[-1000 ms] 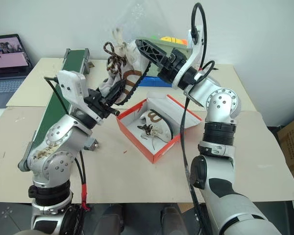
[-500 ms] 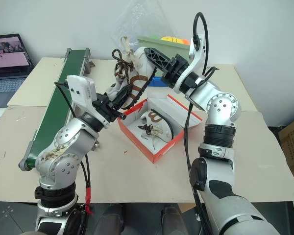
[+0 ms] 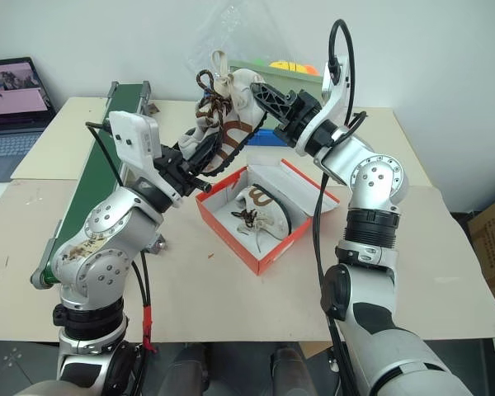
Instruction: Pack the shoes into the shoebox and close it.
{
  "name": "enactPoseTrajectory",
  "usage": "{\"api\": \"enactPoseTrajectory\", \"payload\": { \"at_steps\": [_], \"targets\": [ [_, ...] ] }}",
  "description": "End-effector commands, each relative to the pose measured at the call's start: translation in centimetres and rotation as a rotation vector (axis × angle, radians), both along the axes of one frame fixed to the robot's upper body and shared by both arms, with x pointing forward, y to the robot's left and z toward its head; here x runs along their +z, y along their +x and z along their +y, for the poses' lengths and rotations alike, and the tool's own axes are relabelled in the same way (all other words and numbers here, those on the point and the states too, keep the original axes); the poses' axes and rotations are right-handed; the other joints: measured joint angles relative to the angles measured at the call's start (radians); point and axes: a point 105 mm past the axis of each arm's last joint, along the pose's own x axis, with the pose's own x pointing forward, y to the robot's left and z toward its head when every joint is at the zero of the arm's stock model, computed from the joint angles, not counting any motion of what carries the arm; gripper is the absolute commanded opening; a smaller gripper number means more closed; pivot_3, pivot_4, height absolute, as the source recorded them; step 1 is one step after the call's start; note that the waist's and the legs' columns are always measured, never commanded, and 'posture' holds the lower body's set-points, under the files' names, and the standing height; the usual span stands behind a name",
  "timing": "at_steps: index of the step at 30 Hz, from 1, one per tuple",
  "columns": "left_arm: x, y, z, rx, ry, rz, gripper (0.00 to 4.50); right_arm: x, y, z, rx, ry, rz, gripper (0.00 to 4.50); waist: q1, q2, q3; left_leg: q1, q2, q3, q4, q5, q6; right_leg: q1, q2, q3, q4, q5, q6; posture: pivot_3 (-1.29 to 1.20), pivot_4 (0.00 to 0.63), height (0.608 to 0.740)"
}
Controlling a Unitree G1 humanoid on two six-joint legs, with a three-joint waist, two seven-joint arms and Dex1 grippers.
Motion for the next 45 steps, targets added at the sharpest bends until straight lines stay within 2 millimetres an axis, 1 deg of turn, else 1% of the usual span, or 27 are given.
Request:
{"api": "enactPoseTrajectory", "payload": {
  "at_steps": [1, 3, 4, 5, 6, 7, 10, 12, 13, 15, 16, 18, 19, 22, 25, 27, 29, 33, 36, 39, 42, 45],
  "targets": [
    [1.2, -1.0, 0.3, -0.003, -0.023, -0.054, 2.37, 1.3, -1.9, 2.4, 0.146, -0.027, -0.057, 0.54, 0.000, 0.000, 0.000, 0.000, 0.000, 0.000, 0.000, 0.000, 0.000, 0.000, 0.000, 0.000, 0.000, 0.000, 0.000, 0.00, 0.150, 0.740],
    [1.2, -1.1, 0.5, 0.000, -0.031, -0.049, 3.11, 1.4, -2.0, 2.3, 0.152, -0.033, -0.063, 0.54, -0.003, 0.000, 0.000, 0.000, 0.000, 0.000, 0.000, 0.000, 0.000, 0.000, 0.000, 0.000, 0.000, 0.000, 0.000, 0.00, 0.150, 0.740],
    [1.2, -1.2, 0.6, 0.000, -0.035, -0.047, 3.55, 1.4, -2.1, 2.2, 0.153, -0.037, -0.065, 0.54, -0.002, 0.001, 0.000, 0.000, 0.000, 0.000, 0.000, 0.000, 0.000, 0.000, 0.000, 0.000, 0.000, 0.000, 0.000, 0.00, 0.150, 0.740],
    [1.2, -1.3, 0.6, -0.003, -0.039, -0.043, 3.83, 1.5, -2.0, 2.1, 0.152, -0.040, -0.066, 0.54, -0.002, 0.001, 0.000, 0.000, 0.000, 0.000, 0.000, 0.000, 0.000, 0.000, 0.000, 0.000, 0.000, 0.000, 0.000, 0.00, 0.150, 0.740],
    [1.1, -1.4, 0.7, -0.006, -0.038, -0.039, 4.27, 1.5, -2.0, 2.0, 0.151, -0.045, -0.067, 0.54, -0.001, 0.001, 0.000, 0.000, 0.000, 0.000, 0.000, 0.000, 0.000, 0.000, 0.000, 0.000, 0.000, 0.000, 0.000, 0.00, 0.150, 0.740],
    [1.1, -1.5, 0.7, -0.009, -0.038, -0.036, 4.47, 1.5, -2.0, 2.0, 0.150, -0.048, -0.068, 0.54, -0.001, 0.001, 0.000, 0.000, 0.000, 0.000, 0.000, 0.000, 0.000, 0.000, 0.000, 0.000, 0.000, 0.000, 0.000, 0.00, 0.150, 0.740],
    [0.9, -1.8, 1.1, -0.002, -0.036, -0.029, 4.47, 1.8, -2.2, 1.8, 0.152, -0.092, -0.095, 0.54, -0.001, 0.001, 0.000, 0.000, 0.000, 0.000, 0.000, 0.000, 0.000, 0.000, 0.000, 0.000, 0.000, 0.000, 0.000, 0.00, 0.150, 0.740],
    [1.0, -1.9, 1.6, 0.008, -0.034, -0.027, 4.47, 2.2, -2.4, 1.8, 0.144, -0.152, -0.136, 0.54, -0.001, 0.001, 0.001, 0.000, 0.000, 0.000, 0.000, 0.000, 0.000, 0.000, 0.000, 0.000, 0.000, 0.000, 0.000, 0.00, 0.150, 0.740],
    [1.1, -2.0, 1.9, 0.014, -0.031, -0.026, 4.47, 2.2, -2.4, 1.8, 0.137, -0.192, -0.159, 0.54, -0.001, 0.001, 0.001, 0.000, 0.000, 0.000, 0.000, 0.000, 0.000, 0.000, 0.000, 0.000, 0.000, 0.000, 0.000, 0.00, 0.150, 0.740],
    [1.2, -2.1, 2.6, 0.033, -0.019, -0.027, 4.47, 2.0, -2.4, 2.0, 0.112, -0.333, -0.233, 0.54, -0.001, 0.001, 0.001, 0.000, 0.000, 0.000, 0.000, 0.000, 0.000, 0.000, 0.000, 0.000, 0.000, 0.000, 0.000, 0.00, 0.150, 0.740],
    [1.2, -2.3, 3.2, 0.039, -0.009, -0.025, 4.47, 1.6, -2.2, 2.3, 0.086, -0.432, -0.275, 0.54, -0.002, 0.001, 0.001, 0.000, 0.000, 0.000, 0.000, 0.000, 0.000, 0.000, 0.000, 0.000, 0.000, 0.000, 0.000, 0.00, 0.150, 0.740],
    [1.2, -2.8, 3.7, 0.032, 0.017, -0.015, 4.47, 0.9, -1.8, 2.5, 0.059, -0.566, -0.339, 0.54, -0.007, 0.001, 0.001, 0.000, 0.000, 0.000, 0.000, 0.000, 0.000, -0.001, 0.000, 0.000, -0.001, 0.000, 0.000, 0.00, 0.150, 0.740],
    [1.0, -3.2, 4.0, 0.013, 0.056, -0.008, 4.47, 0.7, -1.7, 2.7, 0.055, -0.610, -0.369, 0.54, -0.010, 0.001, 0.001, 0.000, 0.000, 0.000, 0.000, 0.000, 0.000, -0.001, 0.000, 0.000, 0.000, 0.000, 0.000, 0.00, 0.150, 0.740],
    [0.3, -4.6, 4.9, -0.047, 0.133, 0.041, 4.47, 0.2, -1.4, 3.0, 0.054, -0.674, -0.414, 0.54, -0.017, 0.001, 0.001, 0.000, 0.000, 0.000, 0.000, 0.000, 0.000, -0.001, 0.000, 0.000, 0.000, 0.000, 0.000, 0.00, 0.150, 0.740],
    [-0.6, -5.7, 6.4, -0.046, 0.213, 0.098, 4.47, -0.5, -1.1, 3.2, 0.058, -0.723, -0.441, 0.54, -0.020, 0.001, 0.001, 0.000, 0.000, 0.000, -0.001, 0.000, 0.000, -0.001, 0.000, 0.001, -0.001, 0.000, 0.000, 0.00, 0.150, 0.740],
    [-1.7, -6.8, 7.4, -0.044, 0.293, 0.150, 4.47, -1.5, -1.0, 3.4, 0.073, -0.777, -0.456, 0.54, -0.024, 0.002, 0.001, 0.000, 0.000, 0.000, -0.001, 0.000, 0.000, -0.001, 0.000, 0.000, -0.001, 0.000, 0.000, 0.00, 0.150, 0.740],
    [-2.4, -7.5, 7.9, -0.043, 0.345, 0.181, 4.47, -2.4, -1.1, 3.7, 0.095, -0.823, -0.469, 0.54, -0.024, 0.001, 0.002, 0.000, 0.000, 0.000, -0.001, 0.000, 0.000, -0.001, 0.000, 0.000, -0.001, 0.000, 0.000, 0.00, 0.150, 0.740],
    [-2.5, -7.8, 8.0, -0.033, 0.357, 0.193, 4.47, -4.3, -1.6, 4.4, 0.158, -0.925, -0.518, 0.54, -0.016, 0.002, 0.002, 0.000, 0.000, 0.000, -0.001, 0.000, 0.000, -0.001, 0.000, 0.000, 0.000, -0.001, 0.000, 0.00, 0.150, 0.740],
    [-2.3, -7.7, 7.8, -0.024, 0.347, 0.183, 4.47, -5.9, -2.1, 5.1, 0.230, -1.000, -0.558, 0.54, -0.015, 0.002, 0.002, 0.000, 0.000, 0.001, -0.001, 0.000, 0.000, -0.001, 0.000, 0.000, -0.001, -0.001, 0.000, 0.00, 0.150, 0.740],
    [-2.3, -7.9, 7.5, -0.022, 0.347, 0.181, 4.47, -7.0, -2.3, 5.4, 0.284, -1.047, -0.593, 0.54, -0.014, 0.002, 0.002, 0.000, 0.001, 0.001, -0.001, 0.000, 0.000, -0.001, 0.000, 0.000, -0.001, -0.001, -0.001, 0.00, 0.150, 0.740],
    [-2.3, -8.2, 7.6, -0.009, 0.351, 0.185, 4.47, -7.4, -2.2, 5.2, 0.310, -1.073, -0.610, 0.54, -0.013, 0.001, 0.002, 0.000, 0.001, 0.001, -0.001, 0.000, 0.000, -0.001, 0.000, 0.000, -0.001, -0.001, -0.001, 0.00, 0.150, 0.740],
    [-2.6, -8.5, 7.8, 0.006, 0.355, 0.197, 4.47, -6.9, -1.9, 4.9, 0.317, -1.082, -0.626, 0.54, -0.012, 0.002, 0.002, 0.001, 0.000, 0.001, -0.001, 0.000, 0.000, -0.001, 0.000, 0.000, -0.001, -0.001, -0.001, 0.00, 0.150, 0.740]
  ]
}}
